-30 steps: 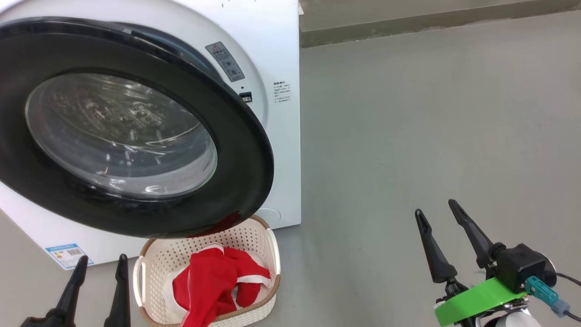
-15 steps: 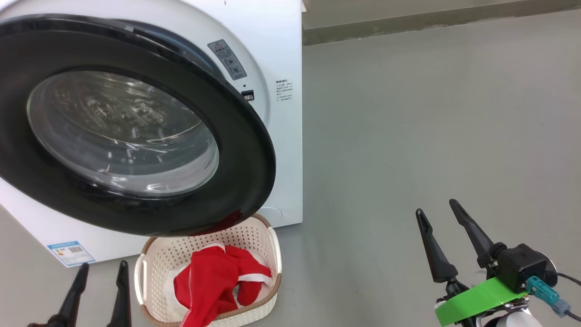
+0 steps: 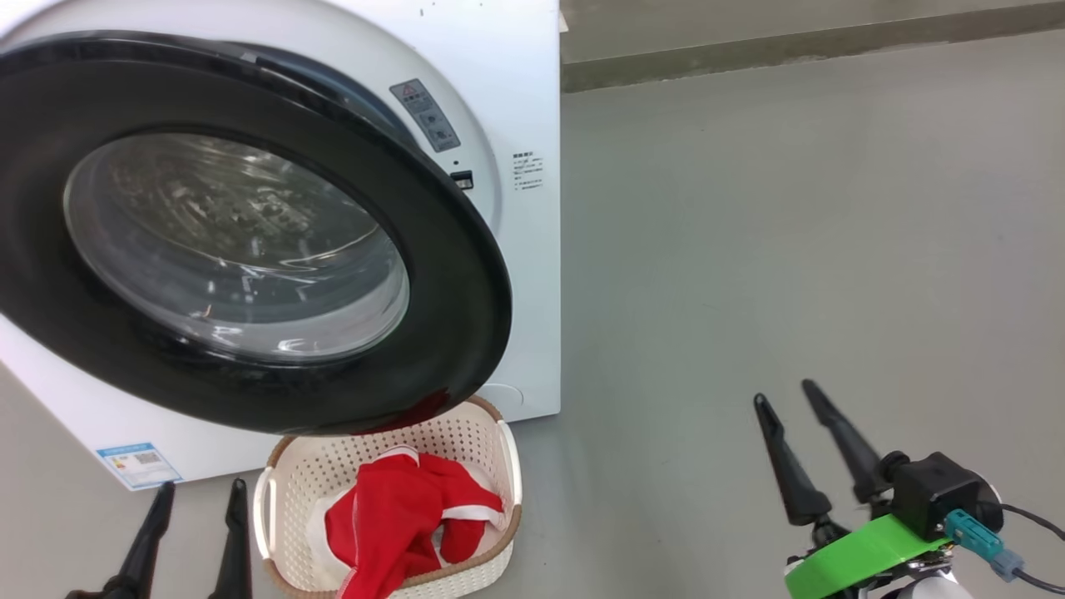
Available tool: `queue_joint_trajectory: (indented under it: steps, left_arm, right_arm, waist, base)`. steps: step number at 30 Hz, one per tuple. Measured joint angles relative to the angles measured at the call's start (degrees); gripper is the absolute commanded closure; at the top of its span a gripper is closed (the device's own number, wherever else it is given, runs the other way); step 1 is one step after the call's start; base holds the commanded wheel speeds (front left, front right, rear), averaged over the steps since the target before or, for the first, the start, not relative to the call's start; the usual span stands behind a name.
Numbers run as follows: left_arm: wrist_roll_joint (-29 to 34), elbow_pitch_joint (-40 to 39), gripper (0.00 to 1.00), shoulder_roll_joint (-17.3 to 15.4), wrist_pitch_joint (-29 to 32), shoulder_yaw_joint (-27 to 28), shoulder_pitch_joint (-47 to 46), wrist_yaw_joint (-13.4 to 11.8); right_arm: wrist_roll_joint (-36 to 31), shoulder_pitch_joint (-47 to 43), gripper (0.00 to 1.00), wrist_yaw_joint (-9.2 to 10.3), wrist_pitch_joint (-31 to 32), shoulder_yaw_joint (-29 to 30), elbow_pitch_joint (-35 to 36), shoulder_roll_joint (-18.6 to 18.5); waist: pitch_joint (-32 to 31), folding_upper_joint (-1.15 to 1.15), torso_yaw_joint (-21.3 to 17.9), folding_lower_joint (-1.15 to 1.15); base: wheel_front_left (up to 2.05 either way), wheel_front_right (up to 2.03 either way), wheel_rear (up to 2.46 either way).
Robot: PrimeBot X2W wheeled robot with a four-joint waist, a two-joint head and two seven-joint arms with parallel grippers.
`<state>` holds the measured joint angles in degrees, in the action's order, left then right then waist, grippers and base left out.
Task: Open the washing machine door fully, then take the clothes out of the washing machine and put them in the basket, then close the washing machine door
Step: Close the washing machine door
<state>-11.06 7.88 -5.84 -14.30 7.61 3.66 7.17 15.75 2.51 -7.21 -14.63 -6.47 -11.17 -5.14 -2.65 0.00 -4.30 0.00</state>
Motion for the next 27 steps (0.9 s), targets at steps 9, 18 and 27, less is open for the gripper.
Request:
queue_joint_trajectory:
  steps: [9,18,27]
  left_arm:
    - [-2.3,-0.1,0.00,0.3,0.0,-2.1,-0.1,0.0]
    - [-3.2,-1.2,0.00,0.2,0.0,-3.4,-1.4,0.0]
    - [-3.9,-1.7,0.00,0.4,0.0,-4.1,-4.0,0.0]
  right_arm:
    - [2.0,6.8,1.00,0.00,0.0,-3.8,-4.2,0.8]
    - [2.5,18.1,1.00,0.00,0.0,-9.9,-11.3,1.6]
    - [3.9,27.9,1.00,0.00,0.0,-15.2,-17.7,1.5]
  waist:
    - [1.2,0.00,2.8,0.00]
    - [3.7,0.00,6.9,0.00]
    - [6.9,0.00,11.0,0.00]
  base:
    - [0.00,0.00,0.00]
    - [0.00,0.00,0.00]
    - [0.00,0.00,0.00]
